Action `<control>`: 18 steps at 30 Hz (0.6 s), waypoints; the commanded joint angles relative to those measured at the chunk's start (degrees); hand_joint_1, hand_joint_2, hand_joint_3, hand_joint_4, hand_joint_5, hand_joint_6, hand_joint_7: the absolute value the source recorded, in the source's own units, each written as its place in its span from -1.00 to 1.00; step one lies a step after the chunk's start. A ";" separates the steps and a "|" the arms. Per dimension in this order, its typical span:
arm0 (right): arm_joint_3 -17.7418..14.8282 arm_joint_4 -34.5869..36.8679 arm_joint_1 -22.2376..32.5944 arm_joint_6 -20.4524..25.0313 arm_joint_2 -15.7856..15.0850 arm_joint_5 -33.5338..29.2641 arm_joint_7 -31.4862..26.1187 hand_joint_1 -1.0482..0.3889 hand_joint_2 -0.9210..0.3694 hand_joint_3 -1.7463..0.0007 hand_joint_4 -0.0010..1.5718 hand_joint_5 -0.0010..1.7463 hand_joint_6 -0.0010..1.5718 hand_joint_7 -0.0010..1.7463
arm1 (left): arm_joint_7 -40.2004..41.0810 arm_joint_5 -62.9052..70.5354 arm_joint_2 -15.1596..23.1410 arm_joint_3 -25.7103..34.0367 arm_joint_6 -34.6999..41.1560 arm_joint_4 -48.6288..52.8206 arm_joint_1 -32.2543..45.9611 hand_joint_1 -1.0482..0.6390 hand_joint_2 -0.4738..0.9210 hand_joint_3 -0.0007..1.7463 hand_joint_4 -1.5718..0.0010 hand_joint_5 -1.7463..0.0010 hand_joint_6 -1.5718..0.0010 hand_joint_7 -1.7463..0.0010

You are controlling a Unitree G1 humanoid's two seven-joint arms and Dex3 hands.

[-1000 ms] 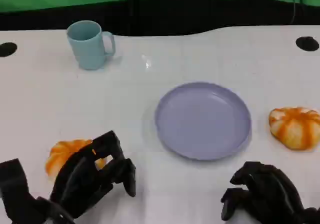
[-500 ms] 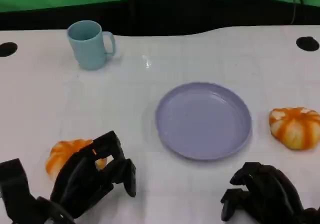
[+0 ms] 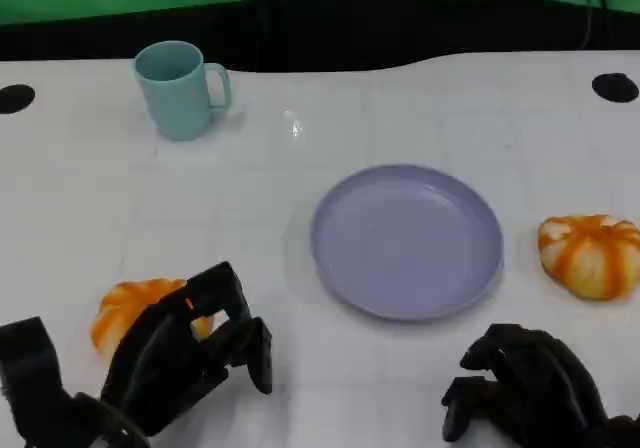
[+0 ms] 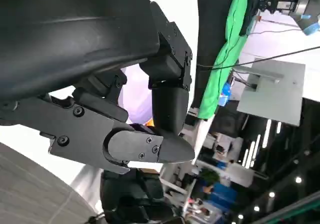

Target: Grasp the bread from the table and place it into the plate.

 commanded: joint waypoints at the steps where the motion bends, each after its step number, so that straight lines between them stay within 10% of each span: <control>1: 0.04 -0.59 0.48 -0.39 -0.35 0.16 -0.20 -0.96 -0.70 1.00 0.97 -0.09 1.00 -0.57 | 2.69 4.32 1.53 -0.14 -4.72 -3.18 1.08 -0.52 1.00 -0.65 0.17 -1.00 0.38 -0.79; 6: -0.03 -0.52 0.52 -0.39 -0.30 0.32 -0.19 -0.96 -0.71 1.00 0.97 -0.09 1.00 -0.57 | 6.60 13.06 4.75 -1.54 -11.00 -6.50 1.53 -0.50 1.00 -0.61 0.35 -0.85 0.26 -0.07; 11: -0.21 -0.60 0.51 0.14 -0.04 0.68 -0.53 -0.95 -0.69 1.00 0.97 -0.10 1.00 -0.58 | 9.55 19.85 9.38 -2.73 -11.88 -10.66 2.13 -0.46 1.00 -0.70 0.29 -0.22 0.22 0.70; 18: -0.14 -0.37 0.35 0.01 -0.01 0.52 -0.51 -0.94 -0.69 1.00 0.97 -0.10 1.00 -0.58 | 16.08 32.06 15.48 -3.96 -10.17 -19.36 3.61 -0.42 1.00 -0.84 0.34 0.18 0.26 0.95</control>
